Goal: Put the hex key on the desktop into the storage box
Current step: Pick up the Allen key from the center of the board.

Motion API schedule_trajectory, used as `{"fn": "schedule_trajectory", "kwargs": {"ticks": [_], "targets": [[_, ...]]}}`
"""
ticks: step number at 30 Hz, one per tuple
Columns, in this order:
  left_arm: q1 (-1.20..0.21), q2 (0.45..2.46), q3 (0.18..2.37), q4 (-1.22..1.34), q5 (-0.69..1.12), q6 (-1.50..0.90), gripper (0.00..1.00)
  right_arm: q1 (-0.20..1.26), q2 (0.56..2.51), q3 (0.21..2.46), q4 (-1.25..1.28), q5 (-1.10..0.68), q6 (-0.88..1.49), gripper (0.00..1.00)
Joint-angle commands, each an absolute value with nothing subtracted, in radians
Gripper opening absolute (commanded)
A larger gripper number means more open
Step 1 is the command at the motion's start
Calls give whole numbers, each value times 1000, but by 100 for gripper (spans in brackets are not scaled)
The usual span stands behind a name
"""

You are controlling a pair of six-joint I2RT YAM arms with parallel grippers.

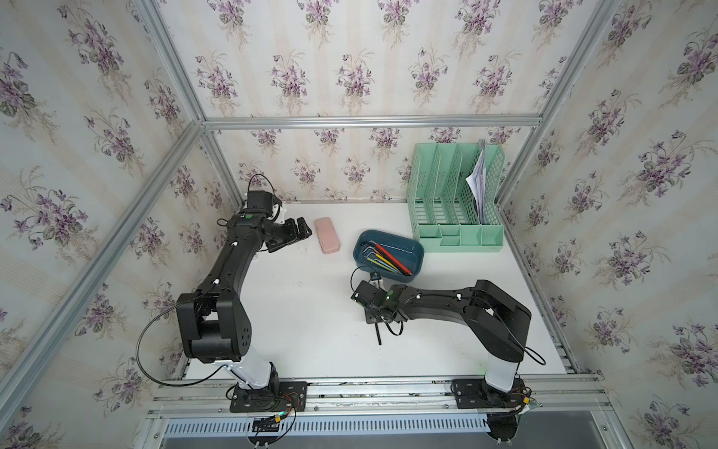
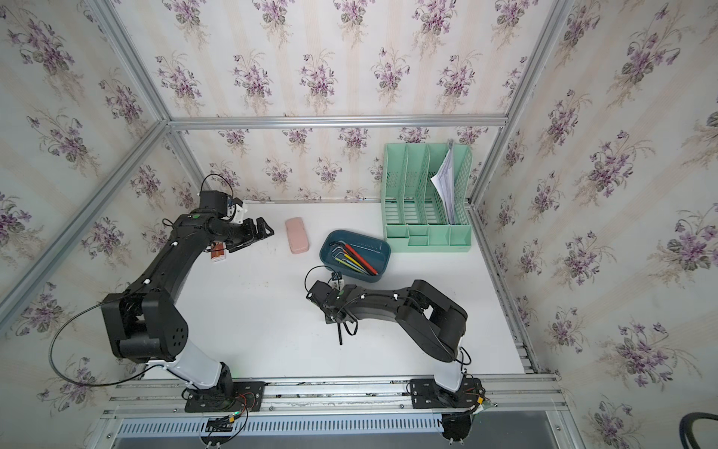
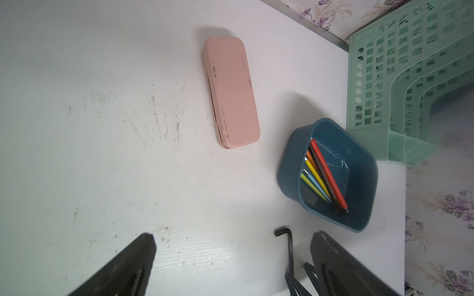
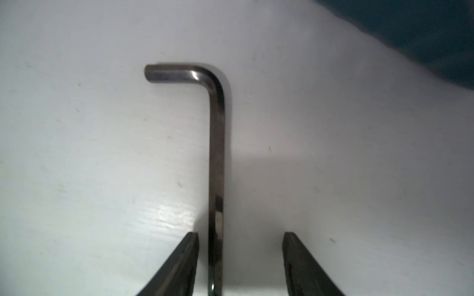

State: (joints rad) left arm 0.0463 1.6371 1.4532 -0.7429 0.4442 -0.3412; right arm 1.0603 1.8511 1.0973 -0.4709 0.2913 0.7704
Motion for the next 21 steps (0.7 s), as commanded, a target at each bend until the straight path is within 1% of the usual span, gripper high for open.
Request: {"fn": "schedule_trajectory", "kwargs": {"ticks": [1,6,12,18,21], "targets": [[48,1636,1451,-733,455,-347,99,1052,1827,1081,-555,296,773,57],[48,1637,1447,-736,455,-343,99,1046,1809,1122,-574,224,730,56],[48,1635,1446,-735,458,-345,99,1006,1837,1154,-607,129,642,54],[48,1636,1446,-735,456,-343,99,973,1883,1176,-627,138,583,51],[48,1637,1448,-733,457,-345,99,974,1900,1183,-613,110,559,49]]}}
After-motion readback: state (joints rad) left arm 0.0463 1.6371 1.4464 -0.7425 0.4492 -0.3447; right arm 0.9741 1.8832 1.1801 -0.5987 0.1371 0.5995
